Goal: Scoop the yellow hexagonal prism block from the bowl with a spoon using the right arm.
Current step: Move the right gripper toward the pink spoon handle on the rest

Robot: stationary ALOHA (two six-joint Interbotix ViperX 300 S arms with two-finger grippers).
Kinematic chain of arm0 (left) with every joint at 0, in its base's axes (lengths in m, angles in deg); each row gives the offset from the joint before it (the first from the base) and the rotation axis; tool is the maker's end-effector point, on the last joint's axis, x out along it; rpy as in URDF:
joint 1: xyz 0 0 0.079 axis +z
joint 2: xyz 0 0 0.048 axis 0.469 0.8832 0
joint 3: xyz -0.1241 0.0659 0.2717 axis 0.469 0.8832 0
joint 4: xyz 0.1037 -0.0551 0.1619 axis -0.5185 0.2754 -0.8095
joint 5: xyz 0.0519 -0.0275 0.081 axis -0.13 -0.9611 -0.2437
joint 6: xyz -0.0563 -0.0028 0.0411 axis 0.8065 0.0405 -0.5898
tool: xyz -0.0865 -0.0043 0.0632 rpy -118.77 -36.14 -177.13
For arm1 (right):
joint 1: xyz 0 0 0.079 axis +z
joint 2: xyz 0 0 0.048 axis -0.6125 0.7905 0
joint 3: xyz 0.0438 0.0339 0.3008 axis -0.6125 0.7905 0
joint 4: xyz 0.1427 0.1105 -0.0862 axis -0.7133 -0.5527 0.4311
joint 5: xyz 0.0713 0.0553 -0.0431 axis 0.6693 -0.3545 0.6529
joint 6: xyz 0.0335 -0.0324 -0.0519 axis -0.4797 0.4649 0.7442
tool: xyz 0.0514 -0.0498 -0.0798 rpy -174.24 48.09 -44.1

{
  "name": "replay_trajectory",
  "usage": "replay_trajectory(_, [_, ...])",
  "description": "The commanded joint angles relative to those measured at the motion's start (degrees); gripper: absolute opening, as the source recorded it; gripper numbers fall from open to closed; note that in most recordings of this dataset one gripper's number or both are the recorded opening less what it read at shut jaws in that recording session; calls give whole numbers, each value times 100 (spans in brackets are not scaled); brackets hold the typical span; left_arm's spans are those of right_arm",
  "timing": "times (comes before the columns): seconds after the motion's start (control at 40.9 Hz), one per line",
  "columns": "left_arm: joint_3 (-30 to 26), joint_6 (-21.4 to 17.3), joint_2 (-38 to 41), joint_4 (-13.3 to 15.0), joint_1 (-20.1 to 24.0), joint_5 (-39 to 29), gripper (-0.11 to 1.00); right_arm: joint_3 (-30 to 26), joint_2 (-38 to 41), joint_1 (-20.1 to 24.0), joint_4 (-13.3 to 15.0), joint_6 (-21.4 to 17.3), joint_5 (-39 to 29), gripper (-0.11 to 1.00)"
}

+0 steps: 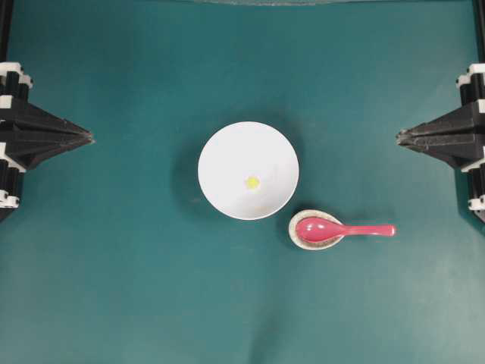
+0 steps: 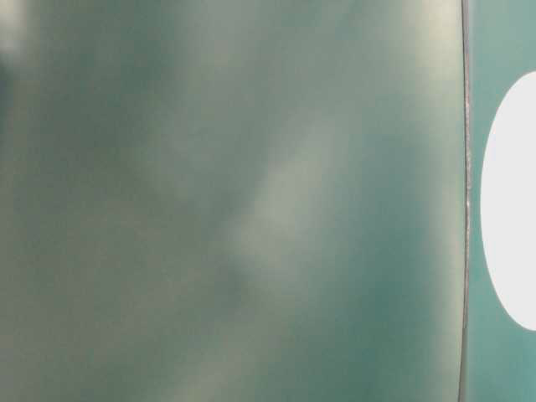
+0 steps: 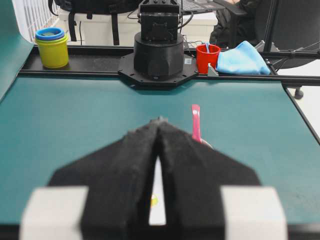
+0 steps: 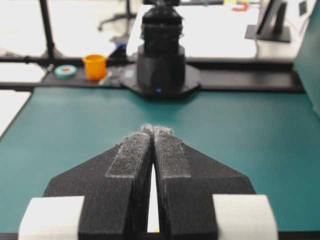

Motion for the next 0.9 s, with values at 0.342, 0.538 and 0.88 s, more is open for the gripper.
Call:
replay_trajectory(0.342, [-193,9,44,-44,26,-193,1,-123,62,0,-18,-70,79,1])
replay_trajectory(0.538, [-185,9,44,-44,18,-202,1,-123,105,0,-18,-88,114,30])
replay_trajectory(0.88, [-185,9,44,-44,18,-193,1,-105,176,18,-44,-97,141,62])
